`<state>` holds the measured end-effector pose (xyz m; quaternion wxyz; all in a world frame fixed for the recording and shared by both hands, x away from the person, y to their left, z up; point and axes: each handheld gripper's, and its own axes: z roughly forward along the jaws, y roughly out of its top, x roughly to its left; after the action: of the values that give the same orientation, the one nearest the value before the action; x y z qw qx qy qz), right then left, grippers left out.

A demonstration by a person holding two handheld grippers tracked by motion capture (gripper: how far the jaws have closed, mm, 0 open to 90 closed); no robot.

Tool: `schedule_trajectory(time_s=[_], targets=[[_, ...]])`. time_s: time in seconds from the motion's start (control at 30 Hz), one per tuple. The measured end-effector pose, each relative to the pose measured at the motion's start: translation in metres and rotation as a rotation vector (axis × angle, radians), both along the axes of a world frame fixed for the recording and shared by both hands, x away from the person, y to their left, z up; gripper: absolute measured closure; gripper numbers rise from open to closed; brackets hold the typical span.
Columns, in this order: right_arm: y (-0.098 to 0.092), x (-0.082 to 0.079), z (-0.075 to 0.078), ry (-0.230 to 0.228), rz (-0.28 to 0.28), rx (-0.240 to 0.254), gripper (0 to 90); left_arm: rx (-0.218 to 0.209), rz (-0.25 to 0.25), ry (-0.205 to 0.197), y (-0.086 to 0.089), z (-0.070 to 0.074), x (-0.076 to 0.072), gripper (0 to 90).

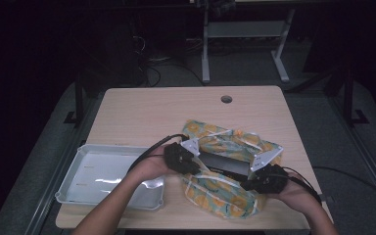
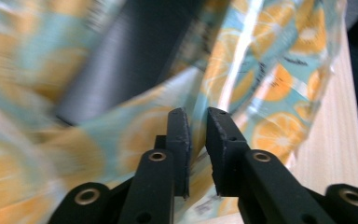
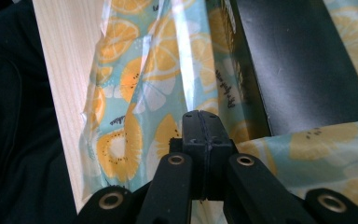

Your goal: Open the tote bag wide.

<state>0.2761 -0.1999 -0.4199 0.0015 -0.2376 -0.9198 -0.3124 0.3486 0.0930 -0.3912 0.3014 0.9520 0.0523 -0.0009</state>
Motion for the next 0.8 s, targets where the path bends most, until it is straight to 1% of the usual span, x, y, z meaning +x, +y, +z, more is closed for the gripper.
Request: schedule_trajectory(time_s=[0.03,0.07,0.1,0.13,0.17,0.23,0.27,0.3,0.33,0.37,0.4,0.43,0.5,0.53,0.6,0.7,0.73,0.77,0.8], targets=[[0.0,0.001,-0.001,-0.002,0.004,-0.003,89.5,-0.016,0.012,-0.008,0.001,0.004,0.002,75.7],[0.001,0.0,-0.001,0.01,-0.004,0.002,89.5,-0.024,0.022,-0.021,0.001,0.008,0.005,73.3],[0.001,0.0,-0.001,0.009,-0.004,0.0,89.4,-0.017,0.022,-0.04,0.001,0.01,0.008,70.0],[0.001,0.0,-0.001,0.007,-0.003,0.0,89.5,-0.01,0.028,-0.05,0.001,0.011,0.011,67.8],[0.001,0.001,0.0,-0.002,0.001,-0.004,89.4,-0.011,0.042,-0.05,0.001,0.011,0.015,66.8],[0.001,0.0,0.001,0.007,-0.008,0.007,89.5,-0.011,0.065,-0.037,0.0,0.009,0.02,62.4],[0.001,0.001,0.001,0.008,-0.008,0.007,89.5,0.007,0.08,-0.038,-0.001,0.007,0.022,60.2],[0.001,0.001,0.0,0.002,-0.006,0.004,89.4,0.033,0.11,-0.035,-0.001,0.005,0.024,57.4],[0.001,0.001,0.0,-0.001,-0.003,0.002,89.5,0.057,0.128,-0.036,0.0,0.003,0.025,55.6],[0.0,0.001,0.0,0.007,-0.008,0.005,89.4,0.04,0.137,-0.026,0.002,0.001,0.024,54.7],[0.0,0.001,0.0,0.007,-0.008,0.011,89.5,0.032,0.138,-0.012,0.004,-0.001,0.024,54.7],[0.0,0.001,0.0,0.009,-0.01,0.011,89.4,0.037,0.142,-0.004,0.006,-0.003,0.023,54.7],[0.0,0.001,0.0,0.012,-0.009,0.011,89.5,0.064,0.143,-0.002,0.008,-0.005,0.023,54.7],[0.0,0.001,0.0,0.012,-0.009,0.009,89.4,0.064,0.152,0.007,0.009,-0.008,0.023,54.7],[0.001,0.002,-0.001,0.004,-0.001,-0.002,89.5,0.075,0.153,0.019,0.009,-0.013,0.022,56.8],[0.002,0.002,-0.001,0.006,-0.003,0.0,89.4,0.11,0.154,0.018,0.006,-0.022,0.021,59.4],[0.002,0.002,-0.002,0.008,-0.004,0.002,89.5,0.126,0.149,0.02,0.005,-0.025,0.02,61.7],[0.002,0.001,-0.002,0.018,-0.009,0.008,89.5,0.127,0.149,0.017,0.004,-0.026,0.02,63.8],[0.002,0.002,-0.003,0.016,-0.008,0.004,89.5,0.131,0.151,0.017,0.003,-0.027,0.02,65.8]])
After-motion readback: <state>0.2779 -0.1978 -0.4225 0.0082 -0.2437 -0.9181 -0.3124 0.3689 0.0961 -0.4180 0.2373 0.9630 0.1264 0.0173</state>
